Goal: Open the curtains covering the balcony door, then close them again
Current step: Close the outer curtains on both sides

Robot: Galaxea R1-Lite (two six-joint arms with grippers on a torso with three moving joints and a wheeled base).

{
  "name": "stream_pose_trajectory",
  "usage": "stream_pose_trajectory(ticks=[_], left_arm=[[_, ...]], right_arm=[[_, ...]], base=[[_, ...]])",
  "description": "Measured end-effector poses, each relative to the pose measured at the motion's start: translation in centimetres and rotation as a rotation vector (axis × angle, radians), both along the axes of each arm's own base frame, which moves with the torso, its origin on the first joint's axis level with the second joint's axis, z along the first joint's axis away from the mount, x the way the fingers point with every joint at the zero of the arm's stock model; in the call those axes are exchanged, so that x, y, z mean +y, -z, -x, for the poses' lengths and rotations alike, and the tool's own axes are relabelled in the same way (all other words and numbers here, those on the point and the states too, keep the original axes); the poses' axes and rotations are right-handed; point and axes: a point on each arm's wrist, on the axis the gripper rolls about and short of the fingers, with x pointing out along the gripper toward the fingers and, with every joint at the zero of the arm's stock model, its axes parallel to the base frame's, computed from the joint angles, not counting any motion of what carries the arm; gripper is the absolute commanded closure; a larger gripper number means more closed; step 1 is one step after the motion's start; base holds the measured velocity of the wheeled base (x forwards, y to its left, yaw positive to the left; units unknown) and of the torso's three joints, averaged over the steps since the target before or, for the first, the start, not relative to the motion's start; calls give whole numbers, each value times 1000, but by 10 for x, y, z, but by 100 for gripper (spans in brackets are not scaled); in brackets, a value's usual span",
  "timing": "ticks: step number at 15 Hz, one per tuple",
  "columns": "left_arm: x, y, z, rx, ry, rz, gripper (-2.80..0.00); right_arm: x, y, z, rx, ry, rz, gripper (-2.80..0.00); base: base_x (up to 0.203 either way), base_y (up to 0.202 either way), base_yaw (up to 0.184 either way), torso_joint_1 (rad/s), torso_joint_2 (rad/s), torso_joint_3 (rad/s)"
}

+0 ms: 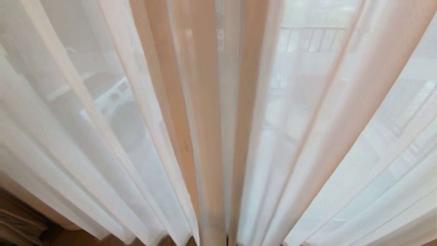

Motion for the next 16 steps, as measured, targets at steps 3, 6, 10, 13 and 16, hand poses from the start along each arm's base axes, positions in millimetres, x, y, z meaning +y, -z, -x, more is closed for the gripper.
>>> stream_pose_trajectory(ticks=[3,6,10,13,16], left_arm=[[0,0,0,0,0,0,0],[0,0,0,0,1,-1,0],[0,0,0,1,1,-4,0],[0,0,0,1,1,-3,0],[0,0,0,1,1,-2,0]], right_arm=[[0,0,0,0,0,0,0],[0,0,0,0,0,0,0],[0,0,0,-1,-1,2,0],[0,0,0,-3,-3,-1,0],[0,0,0,-3,-2,-6,0]], base=[[0,194,1,2,4,2],[0,192,0,1,4,-1],[0,190,0,0,0,2],[0,192,1,3,3,3],[0,192,-9,-18,41,23]])
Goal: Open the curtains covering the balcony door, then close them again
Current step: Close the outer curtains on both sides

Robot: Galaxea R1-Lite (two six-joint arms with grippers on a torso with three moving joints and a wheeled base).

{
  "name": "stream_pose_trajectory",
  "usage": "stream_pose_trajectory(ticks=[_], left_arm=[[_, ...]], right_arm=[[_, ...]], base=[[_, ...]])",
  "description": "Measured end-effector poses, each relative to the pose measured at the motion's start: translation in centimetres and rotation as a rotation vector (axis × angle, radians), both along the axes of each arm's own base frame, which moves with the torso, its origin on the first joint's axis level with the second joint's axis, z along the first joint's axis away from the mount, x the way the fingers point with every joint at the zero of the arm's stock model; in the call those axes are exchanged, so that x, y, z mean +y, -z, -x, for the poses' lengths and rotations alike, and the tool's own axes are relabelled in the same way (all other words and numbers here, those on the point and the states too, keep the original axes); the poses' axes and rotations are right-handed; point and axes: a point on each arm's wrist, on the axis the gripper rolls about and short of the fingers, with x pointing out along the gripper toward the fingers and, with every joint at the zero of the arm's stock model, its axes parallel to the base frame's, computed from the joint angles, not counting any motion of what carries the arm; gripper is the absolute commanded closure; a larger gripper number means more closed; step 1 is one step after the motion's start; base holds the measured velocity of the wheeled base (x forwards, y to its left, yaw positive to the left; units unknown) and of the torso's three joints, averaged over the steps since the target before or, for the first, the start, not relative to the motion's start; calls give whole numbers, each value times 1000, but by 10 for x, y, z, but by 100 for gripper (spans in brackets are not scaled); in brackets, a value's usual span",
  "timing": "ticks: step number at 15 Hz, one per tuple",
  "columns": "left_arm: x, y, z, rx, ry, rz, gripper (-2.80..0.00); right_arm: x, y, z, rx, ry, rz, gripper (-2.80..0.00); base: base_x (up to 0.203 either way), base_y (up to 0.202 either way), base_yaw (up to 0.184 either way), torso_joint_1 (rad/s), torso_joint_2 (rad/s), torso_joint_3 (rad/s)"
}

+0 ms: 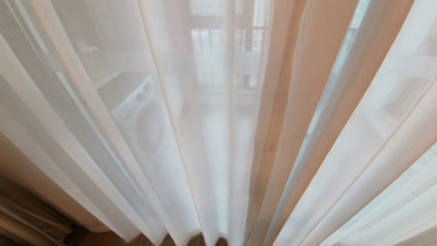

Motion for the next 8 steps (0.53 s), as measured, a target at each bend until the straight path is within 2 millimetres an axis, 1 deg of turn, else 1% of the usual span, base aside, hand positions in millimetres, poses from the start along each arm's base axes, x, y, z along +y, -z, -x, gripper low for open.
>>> stream_pose_trajectory(ticks=[3,8], left_arm=[[0,0,0,-1,0,1,0],[0,0,0,-1,0,0,0]], right_arm=[[0,0,0,0,1,0,0],[0,0,0,0,1,0,0]], base=[[0,191,-24,2,5,2],[0,191,0,3,4,3]])
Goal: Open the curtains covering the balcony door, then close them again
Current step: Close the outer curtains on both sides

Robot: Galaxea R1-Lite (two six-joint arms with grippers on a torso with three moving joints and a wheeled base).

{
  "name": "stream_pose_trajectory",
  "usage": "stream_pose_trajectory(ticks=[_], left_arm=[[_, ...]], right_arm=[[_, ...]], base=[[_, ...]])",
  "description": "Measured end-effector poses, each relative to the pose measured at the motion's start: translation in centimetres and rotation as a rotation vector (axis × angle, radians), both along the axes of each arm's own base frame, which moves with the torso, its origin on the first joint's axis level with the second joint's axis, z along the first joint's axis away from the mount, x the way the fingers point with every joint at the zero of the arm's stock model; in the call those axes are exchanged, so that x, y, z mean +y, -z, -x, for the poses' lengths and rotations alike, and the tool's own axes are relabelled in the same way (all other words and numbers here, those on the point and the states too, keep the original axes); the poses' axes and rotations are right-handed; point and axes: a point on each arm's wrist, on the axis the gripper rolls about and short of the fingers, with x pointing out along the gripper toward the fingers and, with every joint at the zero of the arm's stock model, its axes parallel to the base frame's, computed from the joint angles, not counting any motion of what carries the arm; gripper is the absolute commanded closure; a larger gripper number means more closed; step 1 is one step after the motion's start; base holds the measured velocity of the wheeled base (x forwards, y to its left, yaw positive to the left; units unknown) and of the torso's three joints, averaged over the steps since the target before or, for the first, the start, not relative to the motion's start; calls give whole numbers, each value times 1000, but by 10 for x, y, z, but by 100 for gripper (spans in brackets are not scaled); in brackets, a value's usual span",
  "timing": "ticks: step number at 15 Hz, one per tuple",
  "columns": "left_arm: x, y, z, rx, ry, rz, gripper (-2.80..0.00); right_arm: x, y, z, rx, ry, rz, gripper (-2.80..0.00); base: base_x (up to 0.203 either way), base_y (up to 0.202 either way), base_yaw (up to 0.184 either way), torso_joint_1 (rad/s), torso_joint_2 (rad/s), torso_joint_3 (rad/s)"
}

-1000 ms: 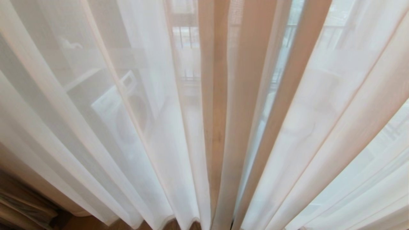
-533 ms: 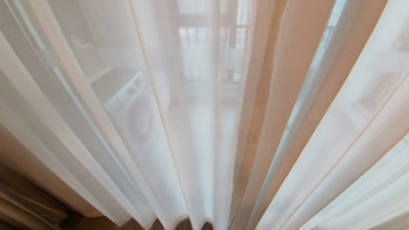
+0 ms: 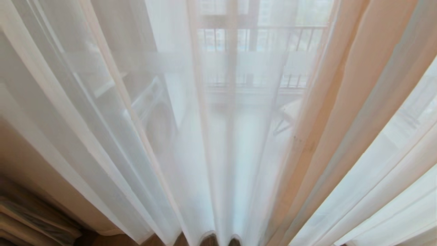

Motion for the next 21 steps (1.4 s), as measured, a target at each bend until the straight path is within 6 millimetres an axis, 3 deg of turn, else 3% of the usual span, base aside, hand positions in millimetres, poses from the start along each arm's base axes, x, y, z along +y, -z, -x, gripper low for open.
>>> stream_pose_trajectory(ticks=[21], left_arm=[[0,0,0,0,0,-3,0]], right_arm=[[0,0,0,1,1,-10,0]], base=[[0,193,-4,2,2,0]])
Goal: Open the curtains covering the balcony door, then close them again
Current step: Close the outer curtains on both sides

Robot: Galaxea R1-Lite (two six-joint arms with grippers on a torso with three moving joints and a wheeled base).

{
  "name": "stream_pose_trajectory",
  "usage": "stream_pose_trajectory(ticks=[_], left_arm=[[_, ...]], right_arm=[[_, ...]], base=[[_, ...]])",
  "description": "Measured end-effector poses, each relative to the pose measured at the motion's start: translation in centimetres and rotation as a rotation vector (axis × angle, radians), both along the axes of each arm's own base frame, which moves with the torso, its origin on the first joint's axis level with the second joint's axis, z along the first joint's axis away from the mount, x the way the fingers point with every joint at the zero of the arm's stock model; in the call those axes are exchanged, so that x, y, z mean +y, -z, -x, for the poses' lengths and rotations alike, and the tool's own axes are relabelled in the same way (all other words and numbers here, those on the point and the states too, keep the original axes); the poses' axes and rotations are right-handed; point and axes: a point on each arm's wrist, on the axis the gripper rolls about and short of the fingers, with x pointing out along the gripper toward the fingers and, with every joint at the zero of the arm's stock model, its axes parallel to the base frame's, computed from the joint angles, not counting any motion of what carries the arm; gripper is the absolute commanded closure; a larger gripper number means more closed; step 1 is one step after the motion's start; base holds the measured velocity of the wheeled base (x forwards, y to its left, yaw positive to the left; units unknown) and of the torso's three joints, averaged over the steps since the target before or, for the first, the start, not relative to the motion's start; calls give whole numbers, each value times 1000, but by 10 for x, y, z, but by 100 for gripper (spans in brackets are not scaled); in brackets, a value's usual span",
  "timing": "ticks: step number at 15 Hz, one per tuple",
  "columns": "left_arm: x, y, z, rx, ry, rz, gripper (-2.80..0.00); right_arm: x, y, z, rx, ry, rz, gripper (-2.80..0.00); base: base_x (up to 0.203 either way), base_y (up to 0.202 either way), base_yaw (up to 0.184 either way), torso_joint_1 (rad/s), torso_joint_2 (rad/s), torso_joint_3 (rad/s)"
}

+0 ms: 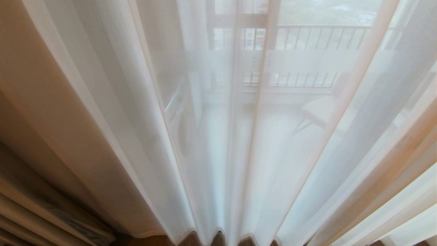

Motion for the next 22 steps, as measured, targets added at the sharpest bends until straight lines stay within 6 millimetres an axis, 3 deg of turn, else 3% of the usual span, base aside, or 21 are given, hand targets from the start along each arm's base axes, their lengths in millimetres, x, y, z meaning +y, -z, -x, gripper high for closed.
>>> stream_pose_trajectory(ticks=[6,22], left_arm=[[0,0,0,0,2,0,0],[0,0,0,0,0,1,0]], right_arm=[[0,0,0,0,0,0,0],[0,0,0,0,0,1,0]], base=[[0,160,0,1,5,2],[0,0,0,0,0,0]])
